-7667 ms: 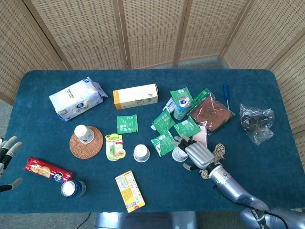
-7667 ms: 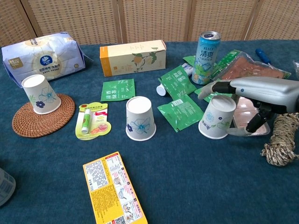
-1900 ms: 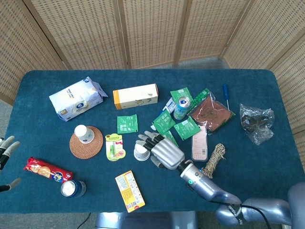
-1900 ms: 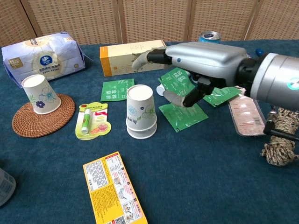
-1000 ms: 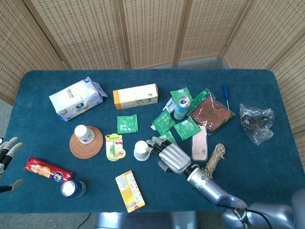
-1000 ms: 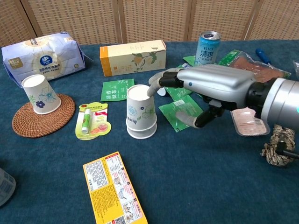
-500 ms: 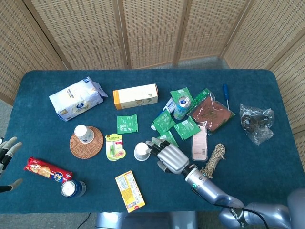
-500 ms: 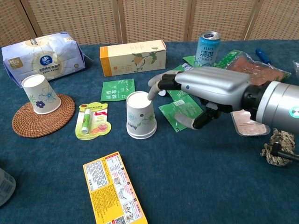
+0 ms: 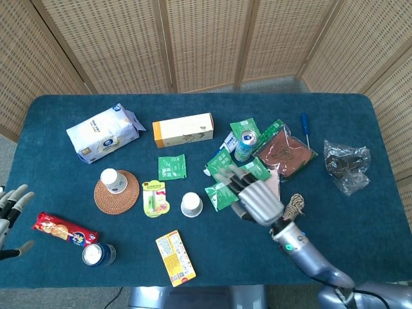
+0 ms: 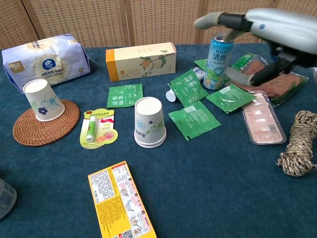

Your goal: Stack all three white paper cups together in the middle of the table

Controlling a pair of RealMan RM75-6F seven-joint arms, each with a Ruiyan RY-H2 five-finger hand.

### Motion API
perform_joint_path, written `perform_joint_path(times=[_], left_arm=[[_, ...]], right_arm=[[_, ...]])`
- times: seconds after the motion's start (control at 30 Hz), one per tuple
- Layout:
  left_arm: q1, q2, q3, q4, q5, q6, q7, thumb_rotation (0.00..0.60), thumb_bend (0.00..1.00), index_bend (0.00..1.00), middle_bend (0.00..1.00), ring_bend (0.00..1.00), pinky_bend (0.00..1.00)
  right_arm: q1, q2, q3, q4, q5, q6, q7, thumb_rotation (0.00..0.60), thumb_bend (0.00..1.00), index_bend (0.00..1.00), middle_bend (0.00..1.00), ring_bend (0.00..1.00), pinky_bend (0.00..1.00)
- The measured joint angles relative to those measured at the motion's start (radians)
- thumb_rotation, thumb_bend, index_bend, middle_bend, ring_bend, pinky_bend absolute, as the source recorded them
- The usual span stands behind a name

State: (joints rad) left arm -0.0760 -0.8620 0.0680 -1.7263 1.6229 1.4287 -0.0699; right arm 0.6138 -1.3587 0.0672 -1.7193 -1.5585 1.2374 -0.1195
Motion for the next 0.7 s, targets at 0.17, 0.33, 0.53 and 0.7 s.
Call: perform_joint_path(times=[0.17, 0.33, 0.53, 0.7], left_arm=[[-0.009, -0.006, -0.009, -0.013, -0.019, -0.014, 0.016, 0.600, 0.23, 0.00, 0.00, 0.00, 0.00], [-0.022, -0.006, -0.019, -0.042, -0.039, -0.034, 0.053, 0.600, 0.23, 0.00, 0.00, 0.00, 0.00], [-0.051, 0.012, -0.041, -0.092, -0.066, -0.064, 0.113, 0.600, 0.23, 0.00, 0.00, 0.00, 0.01], [-0.090, 0.031, -0.062, -0.142, -0.098, -0.116, 0.184, 0.600, 0.23, 0.00, 0.00, 0.00, 0.02]], right_arm=[[-0.076, 0.056, -0.012, 0.034, -0.008, 0.082, 0.070, 0.600, 0.39, 0.00, 0.00, 0.00, 0.19], [-0.128, 0.082, -0.017, 0.102, -0.007, 0.141, 0.148, 0.600, 0.37, 0.00, 0.00, 0.00, 0.19], [-0.194, 0.110, -0.031, 0.214, -0.016, 0.205, 0.266, 0.600, 0.33, 0.00, 0.00, 0.00, 0.19], [-0.279, 0.127, -0.052, 0.279, -0.016, 0.279, 0.330, 0.600, 0.32, 0.00, 0.00, 0.00, 0.19]])
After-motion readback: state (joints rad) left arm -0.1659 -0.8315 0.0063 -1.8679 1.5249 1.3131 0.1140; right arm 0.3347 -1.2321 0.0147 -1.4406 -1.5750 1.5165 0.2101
